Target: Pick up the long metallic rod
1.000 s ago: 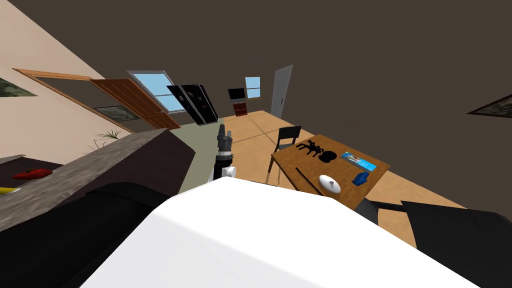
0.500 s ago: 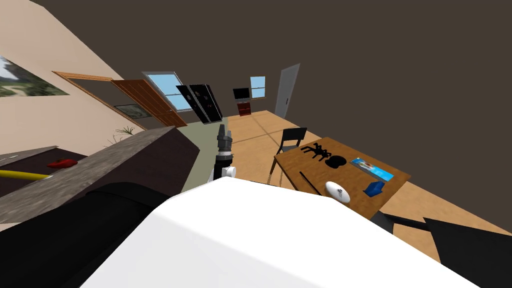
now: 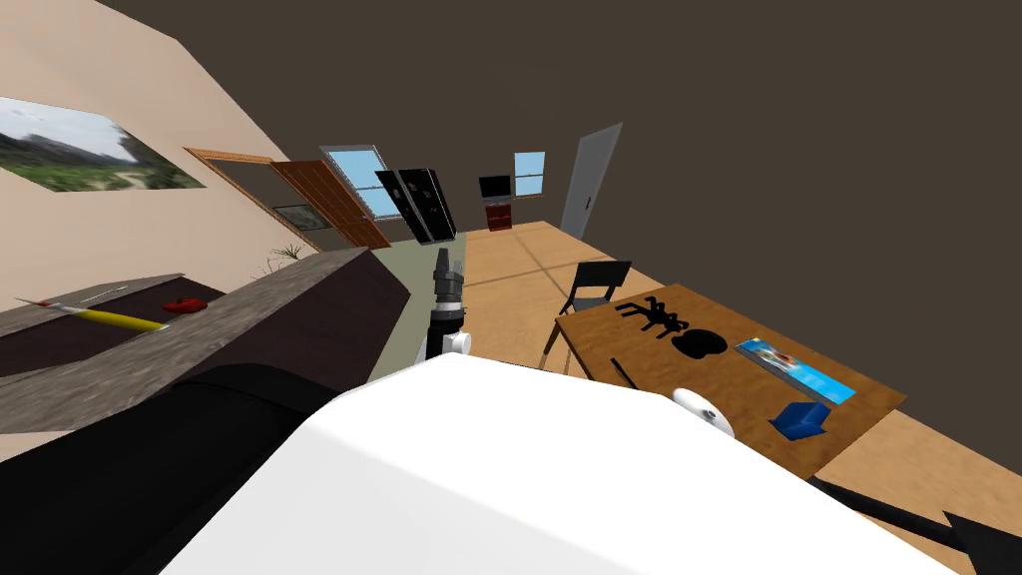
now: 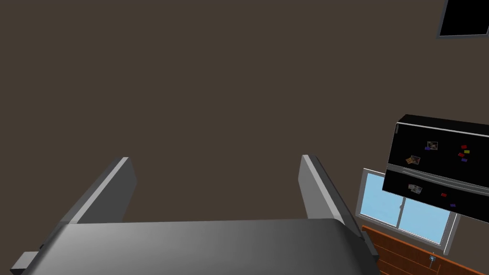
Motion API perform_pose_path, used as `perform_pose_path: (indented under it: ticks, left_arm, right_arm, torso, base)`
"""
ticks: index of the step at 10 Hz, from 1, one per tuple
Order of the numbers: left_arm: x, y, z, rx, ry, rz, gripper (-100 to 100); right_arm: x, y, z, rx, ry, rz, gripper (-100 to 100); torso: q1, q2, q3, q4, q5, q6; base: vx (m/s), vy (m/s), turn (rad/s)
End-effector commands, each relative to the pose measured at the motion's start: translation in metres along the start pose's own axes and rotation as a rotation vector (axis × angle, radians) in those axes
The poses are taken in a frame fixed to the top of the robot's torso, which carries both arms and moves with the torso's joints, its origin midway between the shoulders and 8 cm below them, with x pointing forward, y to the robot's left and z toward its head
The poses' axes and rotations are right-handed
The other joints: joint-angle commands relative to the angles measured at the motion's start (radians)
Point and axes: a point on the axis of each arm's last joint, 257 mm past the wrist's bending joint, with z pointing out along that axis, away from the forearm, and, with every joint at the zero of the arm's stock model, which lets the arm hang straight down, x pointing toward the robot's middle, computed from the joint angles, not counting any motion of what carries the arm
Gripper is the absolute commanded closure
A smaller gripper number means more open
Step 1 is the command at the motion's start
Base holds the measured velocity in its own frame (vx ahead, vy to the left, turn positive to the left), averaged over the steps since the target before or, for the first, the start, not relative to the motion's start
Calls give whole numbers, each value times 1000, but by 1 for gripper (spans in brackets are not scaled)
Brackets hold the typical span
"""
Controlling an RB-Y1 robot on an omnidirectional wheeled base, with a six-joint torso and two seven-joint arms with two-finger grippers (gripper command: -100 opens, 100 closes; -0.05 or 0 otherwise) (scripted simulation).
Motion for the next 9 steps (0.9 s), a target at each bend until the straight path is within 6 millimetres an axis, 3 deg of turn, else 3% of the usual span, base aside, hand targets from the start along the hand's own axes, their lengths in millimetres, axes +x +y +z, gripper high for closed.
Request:
perform_pose_path:
  ticks: [1, 6, 8, 9]
  left_arm:
    - [0, 0, 0, 0, 0, 0, 0]
    - [0, 0, 0, 0, 0, 0, 0]
    - [0, 0, 0, 0, 0, 0, 0]
    - [0, 0, 0, 0, 0, 0, 0]
  right_arm:
    - [16, -13, -6, 19, 57, -41, -100]
    - [70, -54, -30, 91, 215, -119, -100]
    - [75, -61, -35, 108, 228, -114, -100]
    - [89, -68, -41, 119, 271, -136, -100]
  torso:
    - [0, 0, 0, 0, 0, 0]
    - [1, -1, 0, 0, 0, 0]
    - [1, -2, -1, 0, 0, 0]
    - [0, 1, 0, 0, 0, 0]
  base:
    - [73, 17, 163]
    - [83, 31, 120]
    - [75, 18, 36]
    - [55, 25, 85]
